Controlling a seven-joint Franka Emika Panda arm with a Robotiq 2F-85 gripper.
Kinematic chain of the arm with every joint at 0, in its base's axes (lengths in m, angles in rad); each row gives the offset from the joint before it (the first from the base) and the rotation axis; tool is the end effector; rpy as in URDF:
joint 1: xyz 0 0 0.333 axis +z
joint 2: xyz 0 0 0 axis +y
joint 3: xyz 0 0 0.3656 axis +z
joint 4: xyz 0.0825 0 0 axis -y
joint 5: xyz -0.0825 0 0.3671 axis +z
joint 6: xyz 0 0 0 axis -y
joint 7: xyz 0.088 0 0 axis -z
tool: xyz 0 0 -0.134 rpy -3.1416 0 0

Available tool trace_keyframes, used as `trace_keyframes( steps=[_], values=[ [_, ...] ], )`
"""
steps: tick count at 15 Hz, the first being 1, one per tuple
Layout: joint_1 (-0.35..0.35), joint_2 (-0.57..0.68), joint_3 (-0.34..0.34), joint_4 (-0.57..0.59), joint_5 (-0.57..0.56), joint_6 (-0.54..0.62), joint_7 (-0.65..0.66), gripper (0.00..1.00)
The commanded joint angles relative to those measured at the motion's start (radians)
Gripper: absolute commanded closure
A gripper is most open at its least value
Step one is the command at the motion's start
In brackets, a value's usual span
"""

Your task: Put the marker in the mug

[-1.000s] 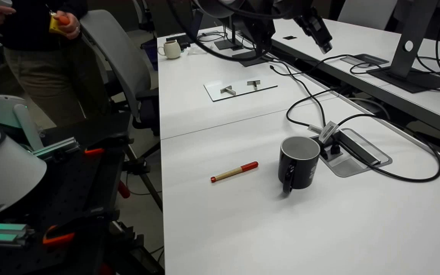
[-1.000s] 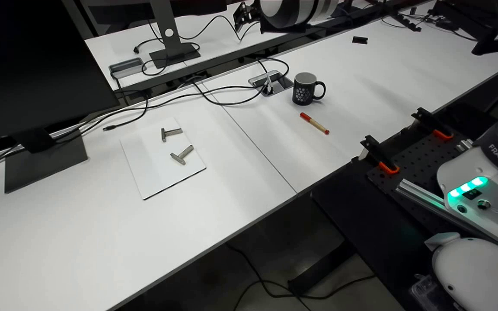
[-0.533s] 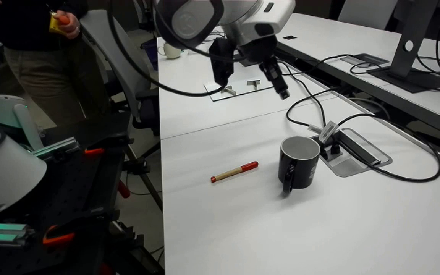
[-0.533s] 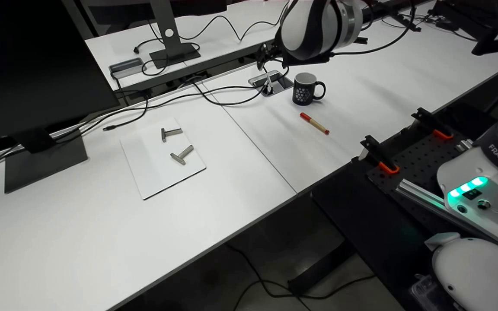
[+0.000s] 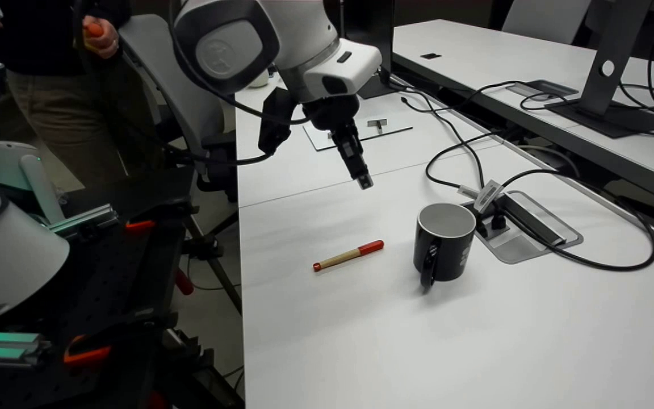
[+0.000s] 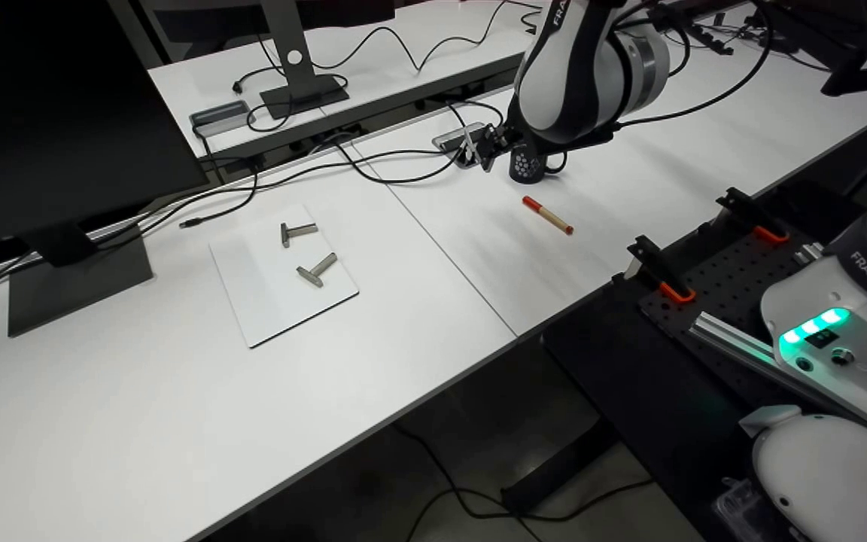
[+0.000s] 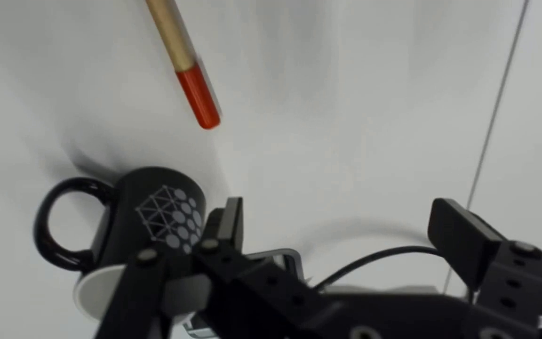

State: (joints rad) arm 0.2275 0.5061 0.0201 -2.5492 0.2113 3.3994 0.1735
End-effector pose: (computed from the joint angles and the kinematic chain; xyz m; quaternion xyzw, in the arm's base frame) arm 0.4797 0.0960 0.1573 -0.9829 0.0708 -0.1670 0.0311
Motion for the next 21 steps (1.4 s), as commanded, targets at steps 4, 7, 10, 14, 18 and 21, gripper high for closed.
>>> trace_keyframes(
  steps=[4,7,10,14,18,21],
  values=[
    [0.276,-0.009,-0.328,-0.001,0.053,-0.251,0.029,0.0],
    [0.297,-0.002,-0.371,0.022,-0.01,-0.329,0.061,0.0],
    [0.184,-0.032,-0.26,0.043,-0.057,-0.38,0.028,0.0],
    [0.141,-0.016,-0.204,0.05,-0.082,-0.343,0.056,0.0],
    [0.111,-0.017,-0.181,0.06,-0.084,-0.343,0.05,0.0],
    [0.074,-0.009,-0.145,0.068,-0.109,-0.336,0.003,0.0]
  ],
)
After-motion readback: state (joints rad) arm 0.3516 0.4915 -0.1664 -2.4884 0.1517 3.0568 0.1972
